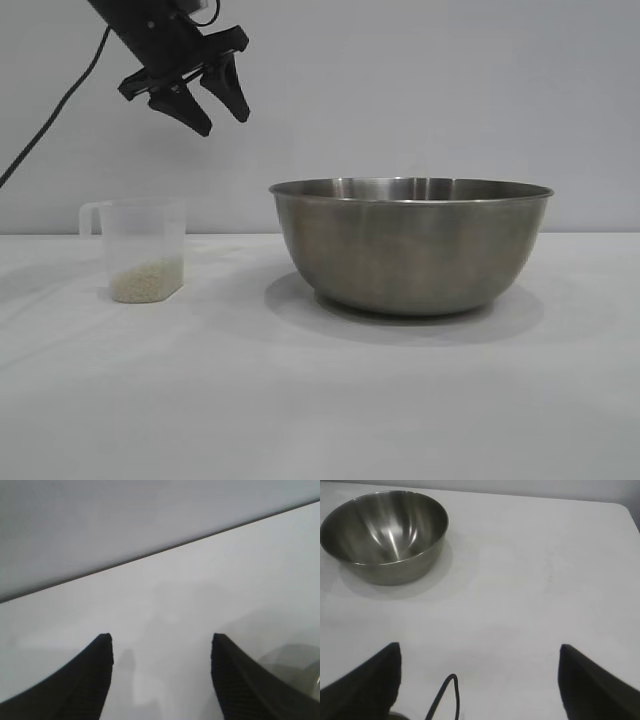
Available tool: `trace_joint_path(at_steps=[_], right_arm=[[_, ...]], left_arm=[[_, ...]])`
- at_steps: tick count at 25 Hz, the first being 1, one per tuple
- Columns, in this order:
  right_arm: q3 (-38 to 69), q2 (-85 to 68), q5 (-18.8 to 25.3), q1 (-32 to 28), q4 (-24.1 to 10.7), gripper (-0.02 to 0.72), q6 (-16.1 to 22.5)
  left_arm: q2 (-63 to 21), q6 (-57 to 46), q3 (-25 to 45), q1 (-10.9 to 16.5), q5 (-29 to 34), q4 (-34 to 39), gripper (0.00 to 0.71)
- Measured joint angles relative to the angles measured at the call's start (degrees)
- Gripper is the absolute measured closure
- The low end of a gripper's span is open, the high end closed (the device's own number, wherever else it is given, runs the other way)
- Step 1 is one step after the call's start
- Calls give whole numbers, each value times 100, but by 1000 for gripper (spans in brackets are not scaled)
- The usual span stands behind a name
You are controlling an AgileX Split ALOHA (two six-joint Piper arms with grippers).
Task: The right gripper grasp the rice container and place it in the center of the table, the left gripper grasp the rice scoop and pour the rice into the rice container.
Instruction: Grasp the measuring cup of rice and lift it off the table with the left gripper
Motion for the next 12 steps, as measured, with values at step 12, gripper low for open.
trace_joint_path(at_steps=[12], right_arm=[[0, 0, 0, 0, 0, 703, 0]], left_arm=[[-898, 418, 375, 0, -900, -1595, 331]])
